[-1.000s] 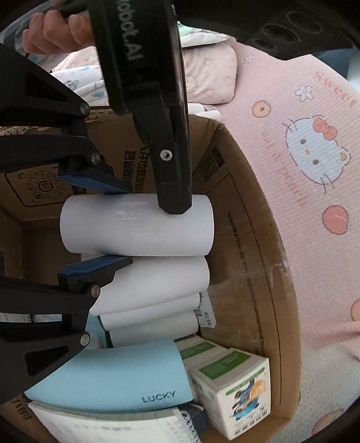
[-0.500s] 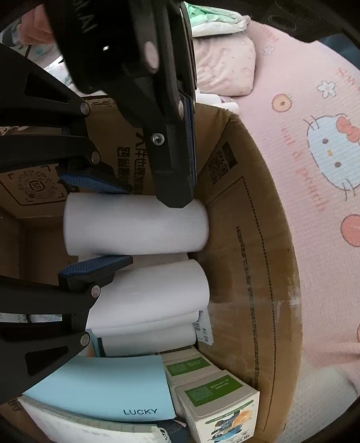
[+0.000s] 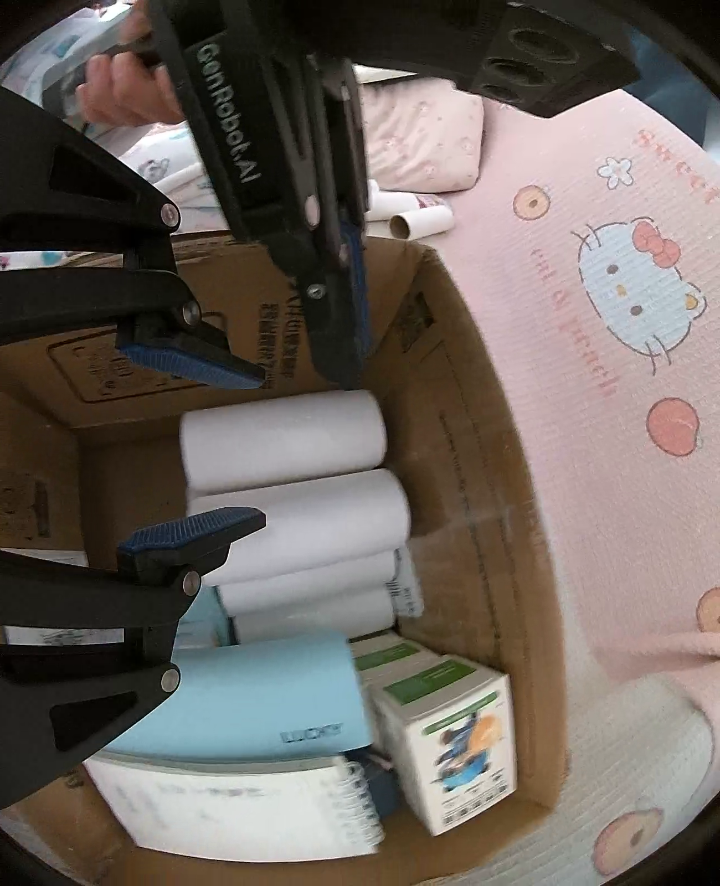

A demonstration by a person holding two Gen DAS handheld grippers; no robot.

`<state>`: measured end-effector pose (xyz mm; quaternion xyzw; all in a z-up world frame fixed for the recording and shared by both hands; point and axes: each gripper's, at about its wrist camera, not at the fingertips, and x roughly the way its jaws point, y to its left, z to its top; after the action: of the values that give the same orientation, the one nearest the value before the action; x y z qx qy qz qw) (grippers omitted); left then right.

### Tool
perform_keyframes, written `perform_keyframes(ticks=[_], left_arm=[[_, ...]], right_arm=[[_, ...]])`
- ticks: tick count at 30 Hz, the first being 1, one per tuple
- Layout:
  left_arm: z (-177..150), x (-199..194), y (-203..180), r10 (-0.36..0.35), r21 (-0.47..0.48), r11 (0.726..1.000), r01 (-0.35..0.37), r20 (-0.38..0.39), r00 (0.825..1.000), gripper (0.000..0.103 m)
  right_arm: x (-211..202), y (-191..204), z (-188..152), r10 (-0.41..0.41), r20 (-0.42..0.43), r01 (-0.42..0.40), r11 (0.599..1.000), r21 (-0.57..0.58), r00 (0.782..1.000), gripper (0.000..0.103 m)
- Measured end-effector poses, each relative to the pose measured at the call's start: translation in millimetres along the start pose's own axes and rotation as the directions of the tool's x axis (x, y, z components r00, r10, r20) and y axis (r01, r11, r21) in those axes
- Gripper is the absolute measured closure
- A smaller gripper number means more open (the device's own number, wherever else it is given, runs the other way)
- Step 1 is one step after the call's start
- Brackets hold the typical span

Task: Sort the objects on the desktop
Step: 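Open the right gripper to release the tube in the box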

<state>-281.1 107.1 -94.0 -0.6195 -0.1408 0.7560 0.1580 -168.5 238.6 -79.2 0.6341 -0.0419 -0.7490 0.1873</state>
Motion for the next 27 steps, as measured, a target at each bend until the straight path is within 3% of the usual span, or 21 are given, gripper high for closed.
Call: perform_keyframes(ticks=[5,12,21,25,27], left_arm=[[1.2,0.5,-16.9,0.025,0.063,0.998,-0.024,-0.020,0.999,0.095],[-1.7,18.5,-20.3,0.042,0.068,0.997,-0.037,-0.074,0.996,0.094],[-1.2,7.1,-11.0,0.051,0.073,0.996,-0.049,-0.025,0.998,0.094],[-2.7,1.6,-11.2,0.015,0.091,0.996,-0.014,-0.003,1.000,0.094],[-4.9,-5.2,-10.9,-0.020,0.109,0.994,0.017,0.023,1.000,0.088]], right_arm=[[0.3,-2.0,-14.4,0.021,-0.034,-0.021,1.000,0.008,0.999,0.062],[10.8,-3.1,-19.5,0.006,-0.072,-0.006,1.000,-0.012,0.997,0.067],[15.8,1.6,-12.1,0.021,-0.087,-0.022,1.000,-0.011,0.996,0.067],[11.3,7.9,-13.2,-0.006,-0.102,0.003,1.000,-0.025,0.995,0.067],[5.4,10.6,-15.9,-0.004,-0.097,0.002,1.000,-0.022,0.995,0.067]])
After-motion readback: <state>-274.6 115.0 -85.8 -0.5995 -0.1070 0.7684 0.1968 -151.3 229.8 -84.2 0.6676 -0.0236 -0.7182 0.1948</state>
